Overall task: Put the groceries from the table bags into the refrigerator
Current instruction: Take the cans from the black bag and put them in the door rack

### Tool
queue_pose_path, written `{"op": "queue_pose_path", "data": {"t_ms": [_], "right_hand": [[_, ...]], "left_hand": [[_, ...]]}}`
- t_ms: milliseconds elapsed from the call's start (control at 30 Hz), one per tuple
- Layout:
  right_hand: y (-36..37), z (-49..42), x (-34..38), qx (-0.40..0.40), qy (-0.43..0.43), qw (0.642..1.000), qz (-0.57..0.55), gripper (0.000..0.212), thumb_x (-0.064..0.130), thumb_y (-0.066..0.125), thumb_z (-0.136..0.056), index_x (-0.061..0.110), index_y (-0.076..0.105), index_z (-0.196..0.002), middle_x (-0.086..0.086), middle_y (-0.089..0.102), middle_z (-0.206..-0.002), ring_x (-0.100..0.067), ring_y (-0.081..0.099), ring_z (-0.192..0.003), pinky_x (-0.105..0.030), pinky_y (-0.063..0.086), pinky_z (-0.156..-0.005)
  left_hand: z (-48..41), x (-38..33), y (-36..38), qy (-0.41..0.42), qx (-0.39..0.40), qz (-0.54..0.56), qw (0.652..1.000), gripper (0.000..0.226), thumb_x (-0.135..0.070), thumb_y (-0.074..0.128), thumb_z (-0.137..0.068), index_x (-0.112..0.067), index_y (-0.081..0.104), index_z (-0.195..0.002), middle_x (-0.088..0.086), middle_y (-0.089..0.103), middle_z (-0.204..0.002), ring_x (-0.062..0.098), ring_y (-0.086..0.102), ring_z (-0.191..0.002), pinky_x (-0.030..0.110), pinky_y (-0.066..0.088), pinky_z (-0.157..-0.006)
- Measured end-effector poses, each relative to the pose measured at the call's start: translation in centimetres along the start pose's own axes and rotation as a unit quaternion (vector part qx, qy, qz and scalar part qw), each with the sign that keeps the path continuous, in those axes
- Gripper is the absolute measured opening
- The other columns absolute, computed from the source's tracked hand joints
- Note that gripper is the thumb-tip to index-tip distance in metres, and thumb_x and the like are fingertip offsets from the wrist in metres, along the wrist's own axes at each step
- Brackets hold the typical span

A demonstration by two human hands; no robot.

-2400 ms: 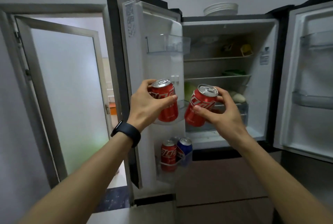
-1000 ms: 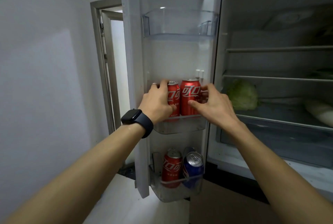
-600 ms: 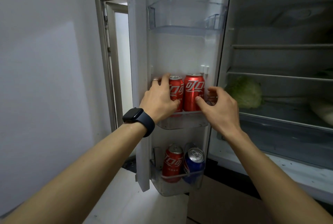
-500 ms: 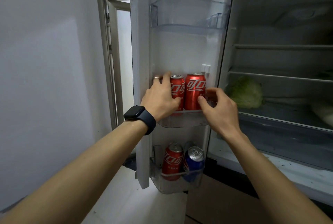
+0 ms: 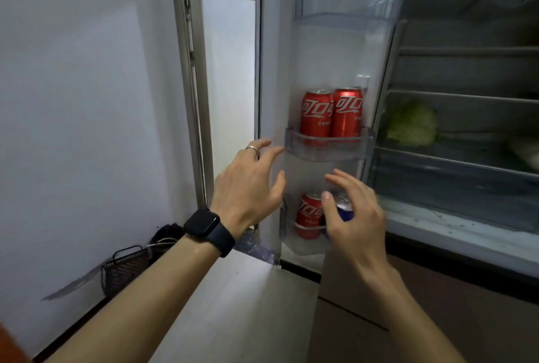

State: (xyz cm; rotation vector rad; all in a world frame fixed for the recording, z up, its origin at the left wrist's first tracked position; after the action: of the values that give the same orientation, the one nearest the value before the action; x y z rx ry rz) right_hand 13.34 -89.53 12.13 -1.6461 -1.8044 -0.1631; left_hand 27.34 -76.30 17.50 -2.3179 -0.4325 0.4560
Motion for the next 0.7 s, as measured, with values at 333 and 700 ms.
{"op": "queue_pose_path", "data": {"t_ms": [333,700], "right_hand": [[14.4,19.5,17.0,0.245,-0.047,0.968,-0.023,0.032,0.036,0.059,-0.095,0.028,0.067,-0.125,0.014,0.062,-0.130,-0.002,0.047,-0.127,-0.016,0.031,-0.106],[27.3,39.1,38.8,0.418,-0.159,0.881,-0.156,0.034,0.023,0.067,-0.092,0.027,0.067,-0.125,0.013,0.062,-0.131,-0.006,0.050,-0.125,-0.005,0.027,-0.104]], "left_hand": [[26.5,17.9,-8.1,-0.141,0.092,-0.102,0.980,0.045,-0.040,0.058,-0.090,-0.028,0.059,-0.133,-0.004,0.062,-0.131,0.019,0.055,-0.119,0.037,0.046,-0.099],[54.8,32.4,-25.6,-0.400,0.116,-0.186,0.890,0.042,-0.041,0.050,-0.096,-0.032,0.054,-0.137,-0.007,0.056,-0.137,0.015,0.044,-0.132,0.035,0.033,-0.110]]}}
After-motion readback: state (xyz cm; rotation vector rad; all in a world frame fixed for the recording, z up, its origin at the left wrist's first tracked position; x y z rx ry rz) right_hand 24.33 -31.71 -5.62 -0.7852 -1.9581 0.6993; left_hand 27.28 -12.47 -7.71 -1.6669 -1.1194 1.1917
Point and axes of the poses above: each hand's wrist, its own z-axis away from the middle knuckle, its own y-axis out of the palm, x = y × z, the point moved 9 cm from there along -z, towards the middle knuckle
